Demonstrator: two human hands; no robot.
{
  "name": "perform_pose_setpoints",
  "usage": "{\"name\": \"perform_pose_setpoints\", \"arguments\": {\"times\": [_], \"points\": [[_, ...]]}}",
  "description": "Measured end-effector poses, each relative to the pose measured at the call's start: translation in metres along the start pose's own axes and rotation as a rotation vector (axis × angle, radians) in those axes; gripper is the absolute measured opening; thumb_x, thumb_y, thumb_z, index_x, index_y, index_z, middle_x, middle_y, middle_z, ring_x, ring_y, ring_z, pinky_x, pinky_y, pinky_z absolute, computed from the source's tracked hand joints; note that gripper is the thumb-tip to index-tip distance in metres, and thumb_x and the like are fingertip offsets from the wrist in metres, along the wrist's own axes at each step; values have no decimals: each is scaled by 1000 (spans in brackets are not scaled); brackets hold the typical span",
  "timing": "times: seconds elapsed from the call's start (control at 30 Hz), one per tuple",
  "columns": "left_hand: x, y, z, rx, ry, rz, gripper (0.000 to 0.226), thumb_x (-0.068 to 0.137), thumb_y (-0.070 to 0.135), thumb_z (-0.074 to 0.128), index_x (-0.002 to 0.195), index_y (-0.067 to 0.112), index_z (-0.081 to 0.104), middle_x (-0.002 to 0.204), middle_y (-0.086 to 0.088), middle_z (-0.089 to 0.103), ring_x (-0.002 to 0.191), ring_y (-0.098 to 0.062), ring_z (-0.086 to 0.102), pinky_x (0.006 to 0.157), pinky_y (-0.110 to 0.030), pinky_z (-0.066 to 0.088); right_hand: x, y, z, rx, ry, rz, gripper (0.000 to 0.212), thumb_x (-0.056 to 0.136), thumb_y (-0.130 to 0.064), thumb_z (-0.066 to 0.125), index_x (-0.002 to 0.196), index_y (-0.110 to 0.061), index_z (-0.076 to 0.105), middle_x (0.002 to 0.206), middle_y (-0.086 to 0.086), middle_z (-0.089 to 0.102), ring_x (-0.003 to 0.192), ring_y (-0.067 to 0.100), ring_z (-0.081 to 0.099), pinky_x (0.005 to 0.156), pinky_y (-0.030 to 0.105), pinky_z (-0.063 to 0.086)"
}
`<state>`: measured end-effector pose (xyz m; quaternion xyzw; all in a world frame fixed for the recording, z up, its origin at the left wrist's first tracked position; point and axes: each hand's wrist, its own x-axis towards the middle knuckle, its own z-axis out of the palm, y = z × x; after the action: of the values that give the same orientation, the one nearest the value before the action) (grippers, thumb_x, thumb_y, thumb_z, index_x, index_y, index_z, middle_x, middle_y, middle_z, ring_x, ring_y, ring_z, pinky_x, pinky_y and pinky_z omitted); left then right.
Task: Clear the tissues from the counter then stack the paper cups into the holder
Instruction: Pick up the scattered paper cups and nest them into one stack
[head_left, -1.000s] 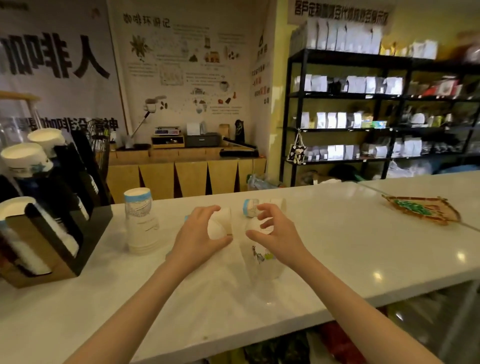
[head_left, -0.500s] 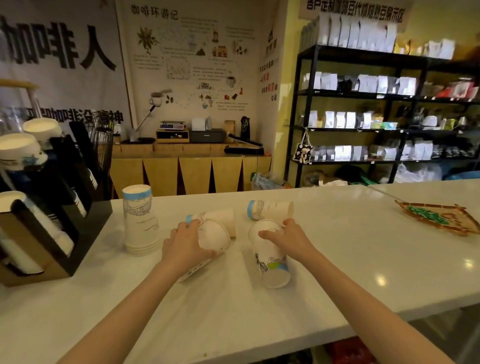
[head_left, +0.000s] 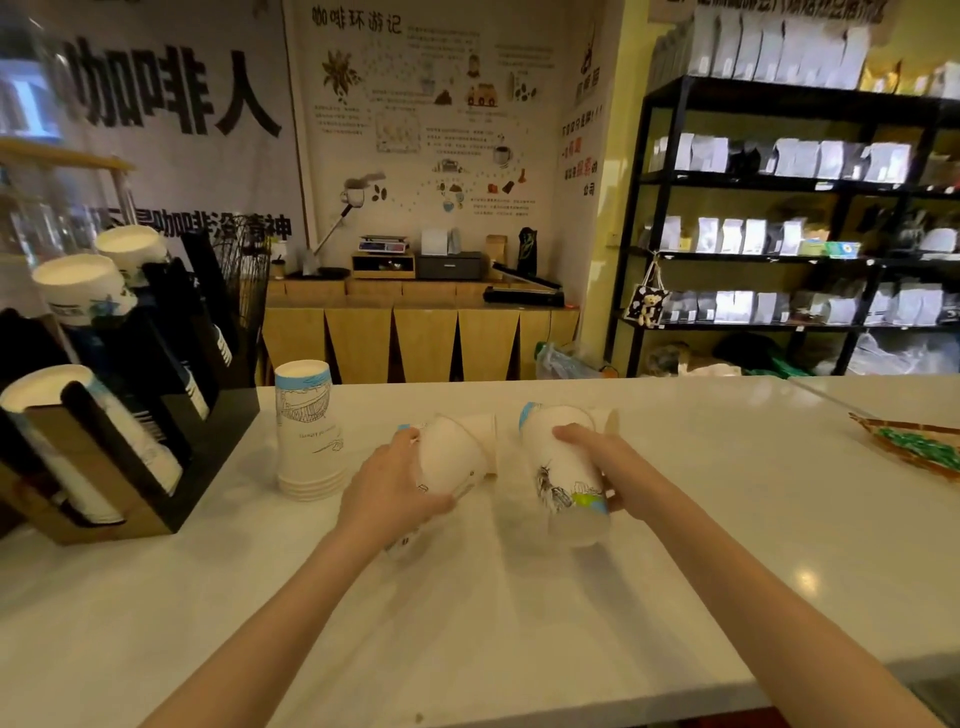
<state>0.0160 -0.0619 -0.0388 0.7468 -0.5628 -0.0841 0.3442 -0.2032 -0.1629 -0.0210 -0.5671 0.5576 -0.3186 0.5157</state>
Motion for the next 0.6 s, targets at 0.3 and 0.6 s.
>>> {"name": "perform_pose_setpoints", "arguments": {"times": [0.3,0.6], "points": [[-9,14,18,-692,-51,67,75,54,21,81,109,46,37,108,19,53,98,-2,52,62,-15,43,-26,-85,-17,283,-88,-243,58,74,-47,60,121,-17,46,112,12,63,100,31,62,90,48,50],[-14,14,51,-865,-210,9,80,55,14,83,117,39,39,118,9,55,107,-5,53,72,-20,51,-54,-93,9,281,118,-875,74,73,-23,72,128,-27,23,119,-1,48,103,12,57,73,26,56]]}}
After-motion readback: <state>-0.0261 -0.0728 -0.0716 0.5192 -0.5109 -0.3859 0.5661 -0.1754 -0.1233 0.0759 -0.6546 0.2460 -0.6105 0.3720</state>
